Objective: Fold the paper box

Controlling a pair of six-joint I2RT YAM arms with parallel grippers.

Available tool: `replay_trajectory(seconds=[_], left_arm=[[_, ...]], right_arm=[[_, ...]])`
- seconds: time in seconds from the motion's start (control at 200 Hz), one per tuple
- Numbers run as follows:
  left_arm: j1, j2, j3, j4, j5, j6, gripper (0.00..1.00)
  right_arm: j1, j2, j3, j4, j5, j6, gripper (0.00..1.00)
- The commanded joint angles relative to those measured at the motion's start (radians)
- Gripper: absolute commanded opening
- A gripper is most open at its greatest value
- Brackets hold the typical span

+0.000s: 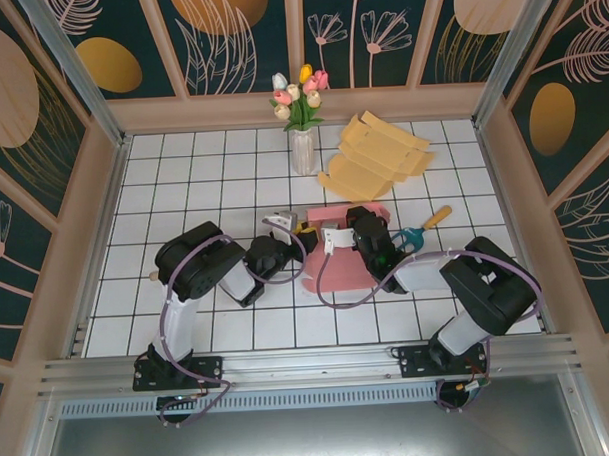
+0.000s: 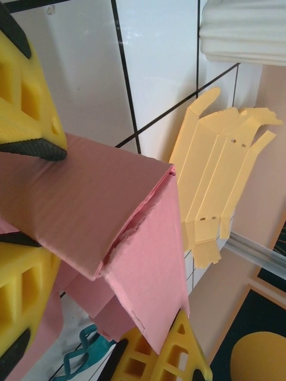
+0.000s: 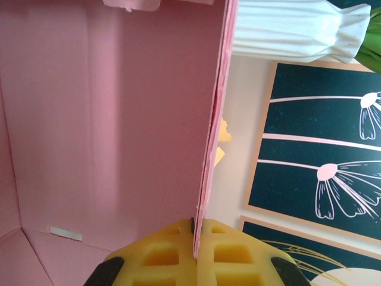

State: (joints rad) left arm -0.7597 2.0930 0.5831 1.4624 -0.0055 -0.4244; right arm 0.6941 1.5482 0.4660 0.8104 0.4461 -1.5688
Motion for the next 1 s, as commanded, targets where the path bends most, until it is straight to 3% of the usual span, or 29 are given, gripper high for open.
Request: replay_trajectory(seconds=[0.0,0.545,0.676,0.771,0.996], left_arm=[[-0.013,0.023,0.037,0.038,-0.015,-0.034,0.39],[-0.053,0.04,0.115,-0.046,-0.204,-0.023,0.38],[-0.054,0.044,0.114,-0.048,-0.216,-0.031,0.27],[-0.055,0.038,0.096,-0.045,-0.274,-0.042,0.16],[-0.053,0.004,0.062,-0.107,-0.444,-0.037,0.0]], right_arm=[[0.032,0.044,-0.018,-0.136,-0.081,-0.001,0.0],[0.039,0.022,-0.013,-0.154,-0.104,0.018,0.0],[0.04,0.024,-0.013,-0.154,-0.101,0.02,0.0],[0.042,0.022,-0.012,-0.159,-0.102,0.028,0.0],[0.055,0.051,-0.012,-0.143,-0.087,0.038,0.0]])
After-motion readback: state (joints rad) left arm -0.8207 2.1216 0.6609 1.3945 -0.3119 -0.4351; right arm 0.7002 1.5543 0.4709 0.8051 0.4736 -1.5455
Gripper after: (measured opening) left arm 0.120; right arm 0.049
